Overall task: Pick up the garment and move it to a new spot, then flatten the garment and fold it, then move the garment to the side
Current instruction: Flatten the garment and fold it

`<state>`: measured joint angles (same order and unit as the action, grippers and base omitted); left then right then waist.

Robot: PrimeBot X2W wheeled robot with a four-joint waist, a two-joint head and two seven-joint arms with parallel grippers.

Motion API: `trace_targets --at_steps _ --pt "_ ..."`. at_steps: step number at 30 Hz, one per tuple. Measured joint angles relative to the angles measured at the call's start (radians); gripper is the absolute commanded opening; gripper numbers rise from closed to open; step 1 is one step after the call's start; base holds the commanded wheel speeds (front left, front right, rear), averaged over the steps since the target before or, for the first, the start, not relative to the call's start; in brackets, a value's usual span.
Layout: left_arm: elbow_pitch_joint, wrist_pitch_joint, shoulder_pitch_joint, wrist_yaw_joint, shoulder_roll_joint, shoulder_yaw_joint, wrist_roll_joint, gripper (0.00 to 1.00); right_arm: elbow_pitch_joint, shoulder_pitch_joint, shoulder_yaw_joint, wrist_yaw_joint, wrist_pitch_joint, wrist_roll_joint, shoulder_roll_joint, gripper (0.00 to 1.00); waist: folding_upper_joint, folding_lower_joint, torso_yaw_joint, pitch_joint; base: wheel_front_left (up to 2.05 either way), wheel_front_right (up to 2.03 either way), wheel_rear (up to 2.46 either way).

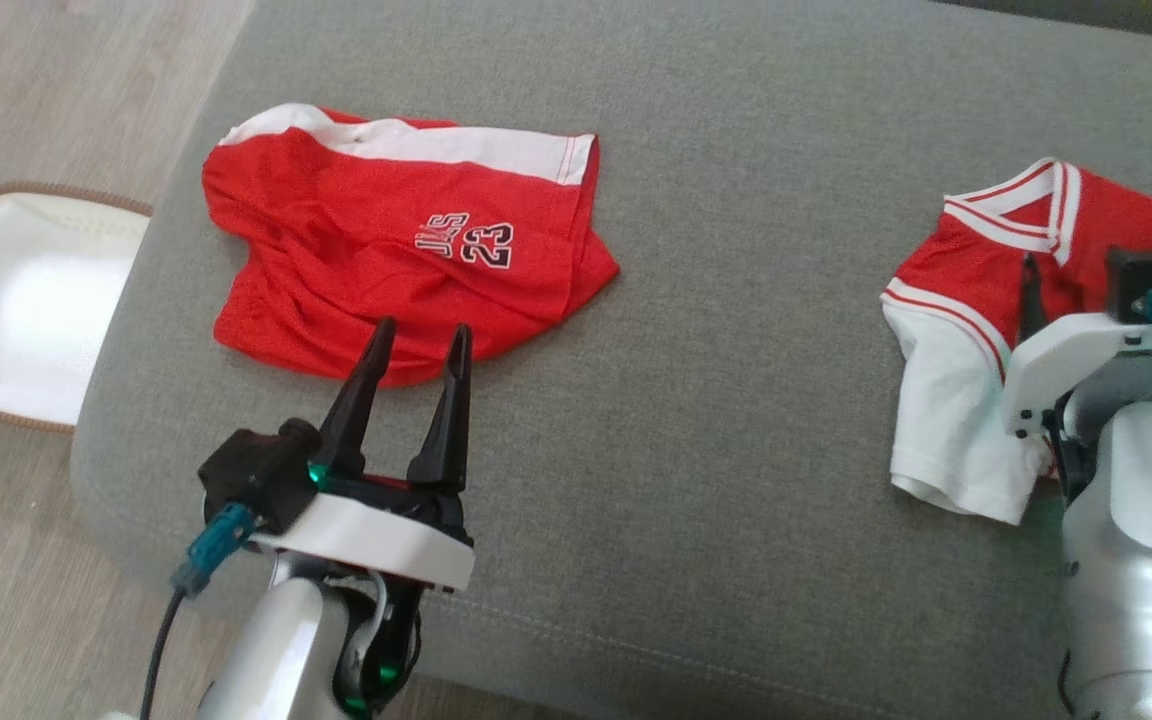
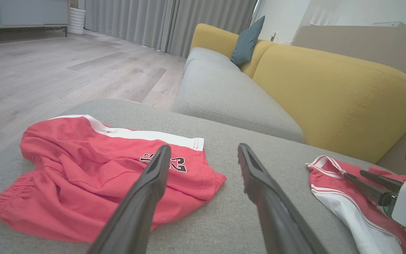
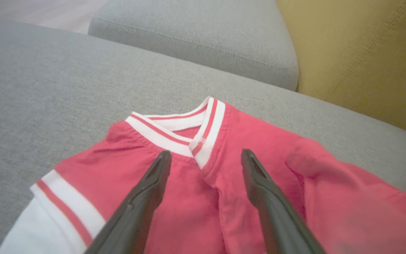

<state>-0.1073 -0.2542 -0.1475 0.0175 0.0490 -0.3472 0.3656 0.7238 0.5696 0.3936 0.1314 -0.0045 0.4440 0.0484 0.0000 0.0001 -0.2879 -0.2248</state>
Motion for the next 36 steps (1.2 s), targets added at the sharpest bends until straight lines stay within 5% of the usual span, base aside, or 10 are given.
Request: trace_targets --at_steps 5,6,8,15,20,29,30,31,32,36 --pt "0.002 0.000 -0.009 0.000 0.000 -0.002 0.006 1.00 0.020 0.029 0.054 0.000 -0.009 0.082 0.000 1.00 0.0000 0.0000 -0.008 -0.020 0.00 0.00 0.00" --pt "0.002 0.000 -0.010 0.000 0.000 -0.004 0.009 1.00 0.025 0.036 0.069 0.000 -0.011 0.095 0.000 0.93 0.0000 0.0000 -0.009 -0.023 0.00 0.00 0.00" --pt "0.002 0.000 -0.013 -0.001 0.000 -0.005 0.009 1.00 0.034 0.049 0.094 0.000 -0.023 0.112 0.000 0.00 0.0000 0.0000 -0.009 -0.028 0.00 0.00 0.00" --pt "0.000 0.000 -0.024 -0.001 -0.001 -0.016 0.011 1.00 0.079 0.097 0.110 0.000 -0.104 0.131 0.001 0.00 0.0000 0.0000 -0.002 -0.027 0.00 0.00 0.00" --pt "-0.001 0.000 -0.025 -0.001 -0.001 -0.026 0.017 1.00 0.151 0.210 -0.005 0.000 -0.199 0.069 0.009 0.00 0.0000 -0.0001 -0.007 -0.019 0.00 0.00 0.00" --pt "-0.002 0.000 -0.025 -0.001 -0.001 -0.034 0.026 1.00 0.228 0.413 -0.134 0.000 -0.204 0.040 0.013 0.00 0.0000 -0.0001 -0.042 -0.021 0.00 0.00 0.00" --pt "-0.002 0.000 -0.025 -0.001 -0.001 -0.034 0.030 1.00 0.238 0.431 -0.134 0.000 -0.196 0.045 0.014 0.15 0.0000 -0.0001 -0.046 -0.022 0.00 0.00 0.00" --pt "-0.002 0.000 -0.025 -0.001 -0.001 -0.034 0.032 1.00 0.250 0.448 -0.133 0.000 -0.178 0.059 0.016 0.15 0.0000 -0.0001 -0.049 -0.024 0.00 0.00 0.00" --pt "-0.002 0.000 -0.025 -0.001 -0.001 -0.034 0.034 1.00 0.264 0.461 -0.133 0.000 -0.159 0.078 0.018 1.00 0.0000 -0.0001 -0.051 -0.025 0.00 0.00 0.00" --pt "-0.005 0.000 -0.025 -0.009 -0.001 -0.031 0.034 1.00 0.325 0.475 -0.134 0.000 -0.135 0.112 0.025 1.00 0.0000 -0.0001 -0.051 -0.022 0.00 0.00 0.00"
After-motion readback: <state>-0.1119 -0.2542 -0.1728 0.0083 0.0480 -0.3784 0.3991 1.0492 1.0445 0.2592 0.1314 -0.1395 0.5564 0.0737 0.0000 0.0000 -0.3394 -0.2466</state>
